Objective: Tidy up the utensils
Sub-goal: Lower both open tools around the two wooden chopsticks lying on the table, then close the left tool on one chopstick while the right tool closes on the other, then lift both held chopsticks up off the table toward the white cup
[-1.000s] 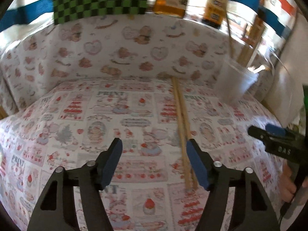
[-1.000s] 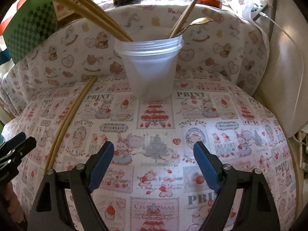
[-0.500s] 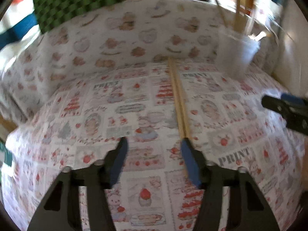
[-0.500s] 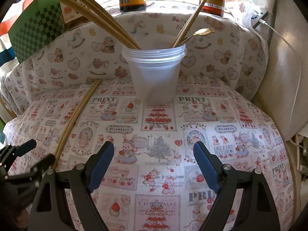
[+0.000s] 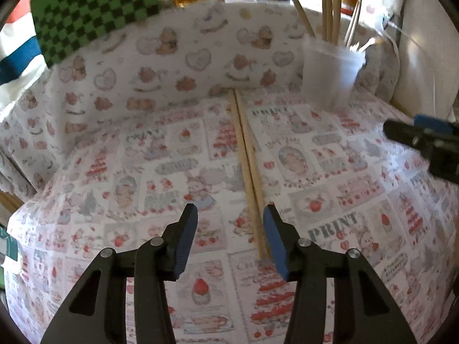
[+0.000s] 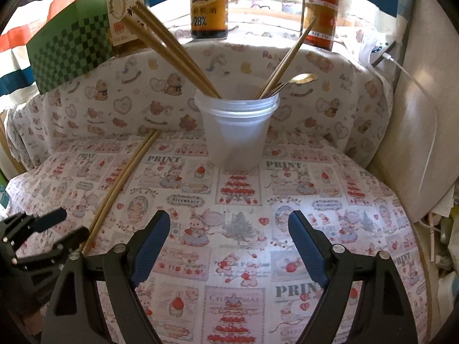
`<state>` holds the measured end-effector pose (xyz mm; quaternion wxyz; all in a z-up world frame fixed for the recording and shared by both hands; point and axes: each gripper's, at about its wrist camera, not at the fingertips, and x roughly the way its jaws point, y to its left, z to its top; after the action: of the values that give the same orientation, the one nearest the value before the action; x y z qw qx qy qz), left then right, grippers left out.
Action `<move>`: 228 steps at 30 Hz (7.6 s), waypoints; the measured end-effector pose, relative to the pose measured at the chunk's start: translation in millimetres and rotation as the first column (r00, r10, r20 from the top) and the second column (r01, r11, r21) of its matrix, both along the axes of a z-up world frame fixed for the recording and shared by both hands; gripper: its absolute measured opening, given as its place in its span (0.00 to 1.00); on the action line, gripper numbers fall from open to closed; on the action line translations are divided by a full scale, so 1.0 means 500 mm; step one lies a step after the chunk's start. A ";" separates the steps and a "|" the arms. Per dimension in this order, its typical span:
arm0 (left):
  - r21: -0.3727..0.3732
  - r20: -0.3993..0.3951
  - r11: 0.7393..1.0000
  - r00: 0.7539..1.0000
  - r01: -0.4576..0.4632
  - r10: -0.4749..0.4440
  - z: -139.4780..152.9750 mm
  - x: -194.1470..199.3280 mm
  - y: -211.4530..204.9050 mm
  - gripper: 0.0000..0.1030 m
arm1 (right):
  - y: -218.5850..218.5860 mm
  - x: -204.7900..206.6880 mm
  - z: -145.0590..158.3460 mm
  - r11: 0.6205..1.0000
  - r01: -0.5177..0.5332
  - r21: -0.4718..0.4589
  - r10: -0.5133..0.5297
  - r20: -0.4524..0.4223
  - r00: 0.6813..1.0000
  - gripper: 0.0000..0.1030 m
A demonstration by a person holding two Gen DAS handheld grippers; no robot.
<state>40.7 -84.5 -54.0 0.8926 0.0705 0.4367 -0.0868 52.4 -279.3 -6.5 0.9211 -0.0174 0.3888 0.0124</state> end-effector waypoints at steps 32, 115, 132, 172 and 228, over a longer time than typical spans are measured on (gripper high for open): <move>-0.026 -0.019 0.998 0.998 -0.066 0.065 -0.013 0.020 0.030 0.49 | 0.010 -0.025 0.017 0.999 -0.017 -0.043 0.018 0.045 0.999 0.83; -0.285 0.299 0.958 0.947 -0.026 0.114 0.131 -0.044 0.139 0.04 | 0.158 -0.042 -0.104 0.968 -0.223 -0.118 0.204 -0.152 0.967 0.64; -0.393 0.425 0.920 0.884 -0.015 0.196 0.184 -0.104 0.172 0.04 | 0.040 -0.020 -0.057 0.988 -0.093 0.122 0.108 -0.123 0.987 0.06; -0.372 0.535 0.916 0.841 0.147 0.082 0.242 -0.172 0.135 0.04 | -0.021 -0.212 0.159 0.953 -0.214 0.213 0.070 0.534 0.842 0.06; -0.387 0.456 0.919 0.881 0.069 0.126 0.207 -0.122 0.147 0.04 | -0.044 0.027 0.046 0.949 -0.106 0.297 0.077 0.106 0.991 0.29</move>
<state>-20.2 -11.2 49.5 0.9688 -0.0972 0.1807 -0.1391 65.6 -301.3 16.4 0.9284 0.1051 0.3378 0.1136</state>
